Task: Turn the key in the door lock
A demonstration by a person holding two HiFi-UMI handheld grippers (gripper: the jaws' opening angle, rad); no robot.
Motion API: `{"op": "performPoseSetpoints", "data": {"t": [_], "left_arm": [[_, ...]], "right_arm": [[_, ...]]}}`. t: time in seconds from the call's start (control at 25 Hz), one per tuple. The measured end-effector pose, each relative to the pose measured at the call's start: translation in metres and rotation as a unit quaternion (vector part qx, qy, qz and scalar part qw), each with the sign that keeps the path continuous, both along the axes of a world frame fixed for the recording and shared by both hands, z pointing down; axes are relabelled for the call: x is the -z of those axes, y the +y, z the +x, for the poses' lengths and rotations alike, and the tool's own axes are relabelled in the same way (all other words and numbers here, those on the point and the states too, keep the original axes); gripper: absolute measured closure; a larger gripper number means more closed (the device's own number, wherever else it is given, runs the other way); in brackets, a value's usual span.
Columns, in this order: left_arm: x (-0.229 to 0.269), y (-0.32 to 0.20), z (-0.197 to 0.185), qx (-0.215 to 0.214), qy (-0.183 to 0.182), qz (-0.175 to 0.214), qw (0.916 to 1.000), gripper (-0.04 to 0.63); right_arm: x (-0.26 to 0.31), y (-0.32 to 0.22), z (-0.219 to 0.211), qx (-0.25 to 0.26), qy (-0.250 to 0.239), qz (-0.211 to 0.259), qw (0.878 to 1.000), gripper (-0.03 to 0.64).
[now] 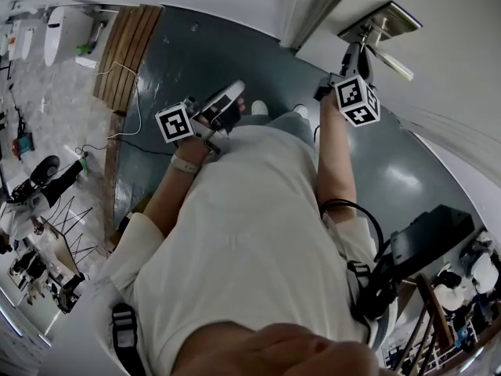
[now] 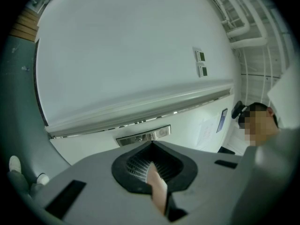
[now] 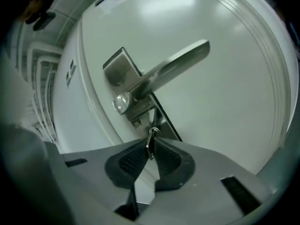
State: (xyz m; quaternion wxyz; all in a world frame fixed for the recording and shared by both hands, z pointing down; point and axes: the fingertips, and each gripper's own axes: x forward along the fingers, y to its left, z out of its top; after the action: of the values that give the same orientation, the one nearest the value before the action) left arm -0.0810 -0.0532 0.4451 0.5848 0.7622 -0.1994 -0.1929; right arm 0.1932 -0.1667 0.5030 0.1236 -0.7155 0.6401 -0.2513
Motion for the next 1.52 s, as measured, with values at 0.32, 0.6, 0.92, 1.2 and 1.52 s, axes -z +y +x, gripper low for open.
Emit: {"op": "performPoseSetpoints", "data": {"t": [0.32, 0.6, 0.92, 1.2, 1.52], "left_arm": [[0.001, 0.001, -0.003, 0.008, 0.001, -0.003, 1.0, 0.588], [0.0, 0.001, -0.004, 0.009, 0.003, -0.007, 0.9999, 0.588], [-0.006, 0.002, -0.002, 0.004, 0.003, -0.014, 0.9999, 0.588], [-0.006, 0.001, 0.001, 0.005, 0.005, -0.017, 0.9998, 0.588], [-0.007, -0.002, 0.004, 0.002, 0.021, -0.027, 0.9994, 0.588]], "right_arm": [[0.002, 0.002, -0.001, -0.01, -0.205, 0.043, 0.978, 0.565], [-0.008, 0.008, 0.002, -0.025, -0.429, 0.087, 0.899, 0.569], [-0.02, 0.008, -0.001, -0.042, -0.673, 0.158, 0.721, 0.578], [-0.021, 0.005, -0.003, -0.003, -0.633, 0.155, 0.759, 0.575], [-0.009, 0.038, -0.016, 0.091, -0.224, 0.018, 0.97, 0.485]]}}
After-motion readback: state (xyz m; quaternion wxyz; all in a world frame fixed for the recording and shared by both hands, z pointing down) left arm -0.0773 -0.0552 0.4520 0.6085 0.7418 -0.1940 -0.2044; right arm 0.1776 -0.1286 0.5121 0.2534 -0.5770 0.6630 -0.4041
